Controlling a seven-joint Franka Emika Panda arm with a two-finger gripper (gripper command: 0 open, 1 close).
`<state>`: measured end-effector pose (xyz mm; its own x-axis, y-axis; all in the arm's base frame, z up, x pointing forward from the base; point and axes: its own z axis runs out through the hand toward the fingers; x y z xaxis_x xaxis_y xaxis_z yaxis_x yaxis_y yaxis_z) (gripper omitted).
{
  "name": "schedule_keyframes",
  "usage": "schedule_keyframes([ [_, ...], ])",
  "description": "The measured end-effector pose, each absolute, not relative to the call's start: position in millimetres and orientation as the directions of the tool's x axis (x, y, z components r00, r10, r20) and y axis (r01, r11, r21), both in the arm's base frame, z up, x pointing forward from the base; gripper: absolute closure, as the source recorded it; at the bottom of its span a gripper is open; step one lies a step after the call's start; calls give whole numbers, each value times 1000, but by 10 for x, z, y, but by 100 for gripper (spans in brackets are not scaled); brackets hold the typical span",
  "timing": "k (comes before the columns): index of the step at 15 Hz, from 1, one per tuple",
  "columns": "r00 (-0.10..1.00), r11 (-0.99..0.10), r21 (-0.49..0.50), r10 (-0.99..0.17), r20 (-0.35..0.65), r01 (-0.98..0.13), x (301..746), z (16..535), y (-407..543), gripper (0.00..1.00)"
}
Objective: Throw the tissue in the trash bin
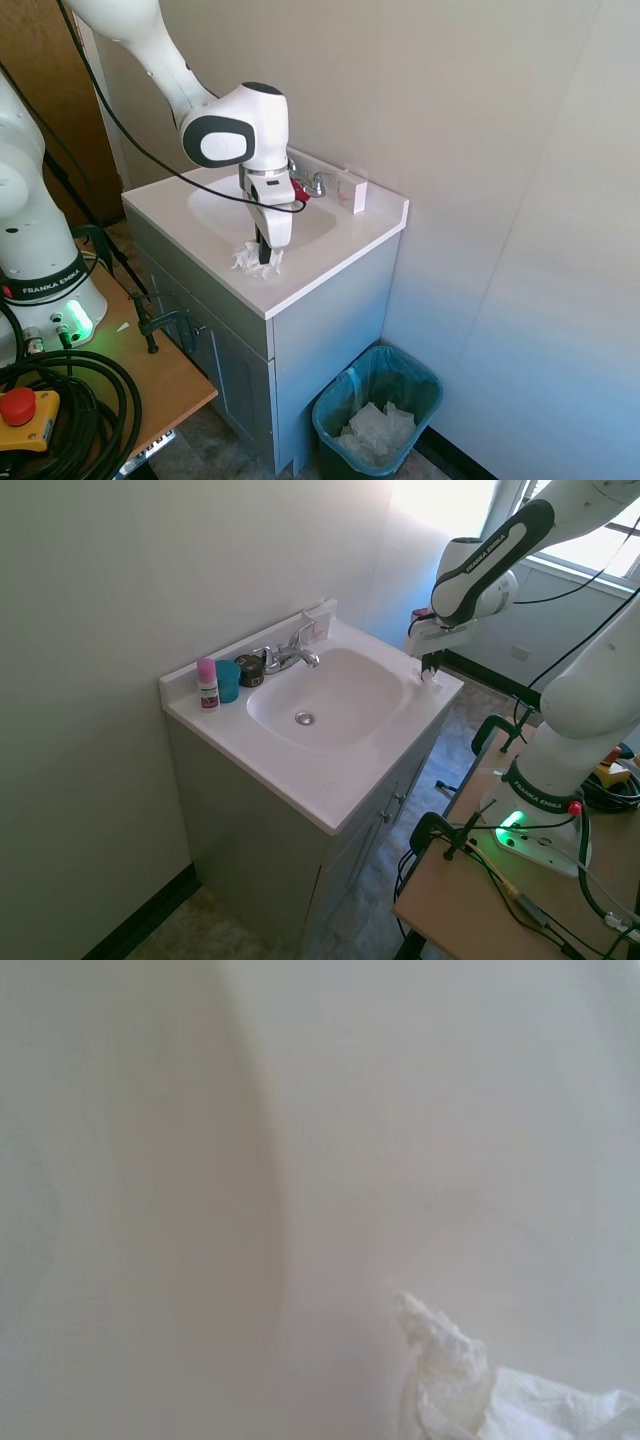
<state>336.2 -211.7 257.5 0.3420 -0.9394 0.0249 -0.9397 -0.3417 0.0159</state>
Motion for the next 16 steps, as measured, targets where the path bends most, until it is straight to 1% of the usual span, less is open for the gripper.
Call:
schedule_keyframes([
  [2, 341, -342, -59, -940, 36, -938, 3433, 2819, -2165, 100],
  [3, 324, -327, -113, -945, 48, -938, 3467, 3019, -2234, 100],
  [6, 227, -245, -248, -969, 99, -937, 3587, 3682, -2635, 100],
  [8, 145, -170, -290, -984, 106, -942, 3700, 3919, -3032, 100],
  [9, 109, -136, -292, -988, 106, -947, 3792, 3938, -3251, 100],
  [10, 78, -106, -284, -991, 105, -953, 3901, 3885, -3444, 100],
  [12, 47, -68, -253, -995, 87, -965, 4194, 3614, -3674, 100],
  [16, 32, -38, -141, -998, 51, -989, 4698, 2737, -3926, 100],
])
